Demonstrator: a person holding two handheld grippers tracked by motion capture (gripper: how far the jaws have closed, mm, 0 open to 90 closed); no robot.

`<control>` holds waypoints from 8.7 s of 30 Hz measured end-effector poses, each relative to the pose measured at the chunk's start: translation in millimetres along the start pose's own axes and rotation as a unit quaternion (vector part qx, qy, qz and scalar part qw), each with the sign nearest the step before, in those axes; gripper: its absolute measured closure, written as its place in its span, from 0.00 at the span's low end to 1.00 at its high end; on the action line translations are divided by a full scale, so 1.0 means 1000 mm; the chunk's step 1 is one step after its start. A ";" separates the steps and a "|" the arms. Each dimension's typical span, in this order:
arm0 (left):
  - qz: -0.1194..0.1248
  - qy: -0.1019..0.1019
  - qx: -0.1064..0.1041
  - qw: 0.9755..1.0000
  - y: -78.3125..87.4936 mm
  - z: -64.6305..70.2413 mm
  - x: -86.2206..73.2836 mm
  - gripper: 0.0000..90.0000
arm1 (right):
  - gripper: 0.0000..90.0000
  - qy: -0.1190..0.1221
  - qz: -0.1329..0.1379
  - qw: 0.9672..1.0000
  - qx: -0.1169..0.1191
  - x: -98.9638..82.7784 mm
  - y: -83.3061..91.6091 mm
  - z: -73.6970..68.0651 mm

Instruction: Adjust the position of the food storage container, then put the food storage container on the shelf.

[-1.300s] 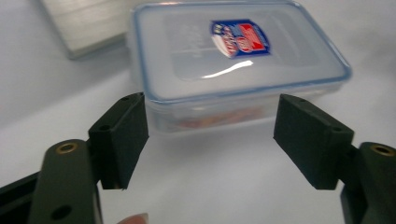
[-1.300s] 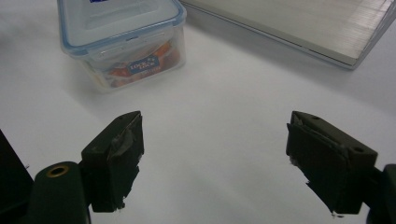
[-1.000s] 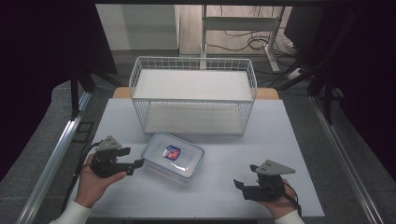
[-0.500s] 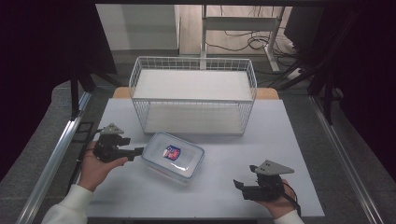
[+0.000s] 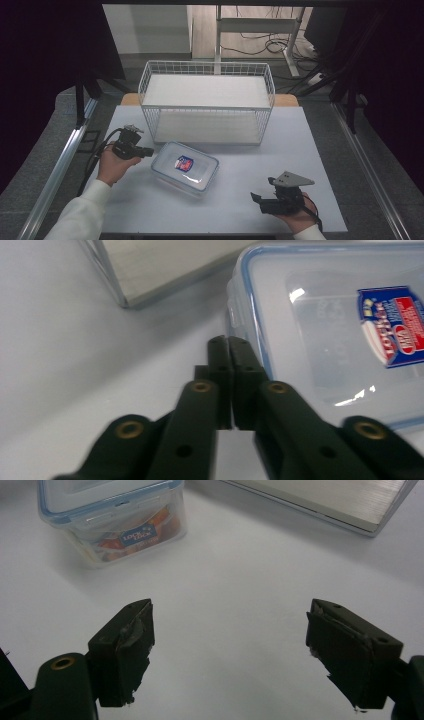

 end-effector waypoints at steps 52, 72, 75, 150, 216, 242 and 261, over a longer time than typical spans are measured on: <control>-0.043 -0.070 -0.089 0.993 -0.035 0.093 -0.011 1.00 | 0.22 -0.001 -0.007 1.000 -0.006 -0.001 -0.001 0.003; 0.025 -0.059 -0.082 0.995 -0.015 0.094 -0.019 0.71 | 0.22 -0.013 0.000 1.000 -0.010 -0.001 0.001 0.008; 0.040 -0.050 -0.079 0.995 -0.008 0.094 -0.021 0.60 | 0.22 -0.022 0.003 1.000 -0.006 0.000 0.002 0.008; 0.048 0.097 -0.291 0.951 -0.058 0.096 -0.008 0.37 | 0.19 -0.254 -0.042 0.952 0.167 0.013 -0.057 -0.016; 0.078 0.071 -0.254 0.962 -0.014 0.109 -0.004 0.52 | 0.57 -0.288 0.000 0.944 0.159 0.030 -0.023 -0.015; 0.115 0.079 -0.225 0.964 -0.005 0.085 0.013 0.52 | 0.57 -0.238 0.010 0.954 0.179 0.068 -0.047 -0.002; 0.140 0.091 -0.208 0.964 -0.017 0.050 0.050 0.52 | 0.57 -0.212 0.015 0.959 0.188 0.111 -0.081 0.030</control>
Point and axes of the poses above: each handheld gripper's, and its own axes: y roughly backward along the jaws, x roughly out of its top, z roughly to its right, the point moved 7 cm from there along -y, roughly forward along the jaws, and after that the axes turned 3 degrees about -y, right-handed, at the moved point
